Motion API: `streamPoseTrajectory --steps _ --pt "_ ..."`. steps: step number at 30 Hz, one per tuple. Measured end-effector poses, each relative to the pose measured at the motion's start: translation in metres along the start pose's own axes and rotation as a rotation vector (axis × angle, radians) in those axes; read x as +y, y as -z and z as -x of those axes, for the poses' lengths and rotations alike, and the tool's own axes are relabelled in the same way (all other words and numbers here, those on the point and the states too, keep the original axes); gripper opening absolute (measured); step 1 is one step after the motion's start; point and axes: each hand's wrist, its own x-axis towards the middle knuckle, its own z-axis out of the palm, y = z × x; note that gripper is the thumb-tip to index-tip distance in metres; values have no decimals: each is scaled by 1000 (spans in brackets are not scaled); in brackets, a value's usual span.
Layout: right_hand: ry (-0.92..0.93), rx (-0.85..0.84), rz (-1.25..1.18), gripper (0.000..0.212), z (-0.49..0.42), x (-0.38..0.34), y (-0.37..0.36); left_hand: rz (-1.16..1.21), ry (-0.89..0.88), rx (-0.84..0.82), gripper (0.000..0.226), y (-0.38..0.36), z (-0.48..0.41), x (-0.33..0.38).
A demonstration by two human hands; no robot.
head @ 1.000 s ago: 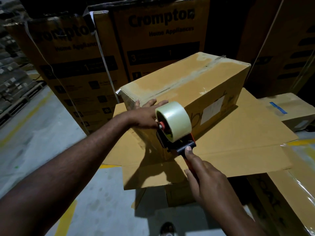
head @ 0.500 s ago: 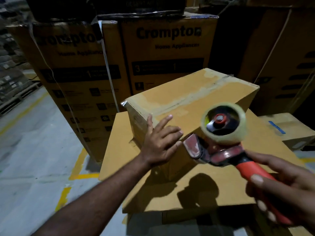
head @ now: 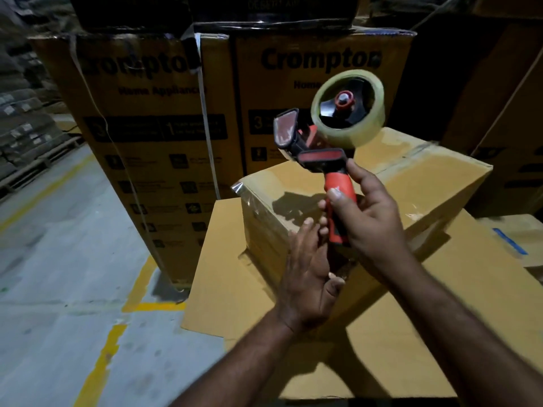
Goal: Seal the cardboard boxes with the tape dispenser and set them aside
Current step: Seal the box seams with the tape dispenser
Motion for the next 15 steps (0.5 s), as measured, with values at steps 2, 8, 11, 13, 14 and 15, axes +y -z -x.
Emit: streamPoseTrajectory --steps 2,8,11,13,14,15 --pt "-4 -21 -47 57 -14 9 -12 89 132 -5 73 3 0 7" --pt "-70 -39 -176 53 -26 31 -32 674 666 342 51 31 -2 33" --pt "-129 -40 -224 54 -25 34 -30 672 859 548 53 39 -26 39" --pt "-105 -29 -181 50 -26 37 -27 674 871 425 60 35 -48 36" --pt "-72 -20 -107 48 -26 39 -27 690 893 360 68 33 -59 37" --pt "-34 -11 -14 49 -26 40 -28 657 908 320 74 29 -68 38"
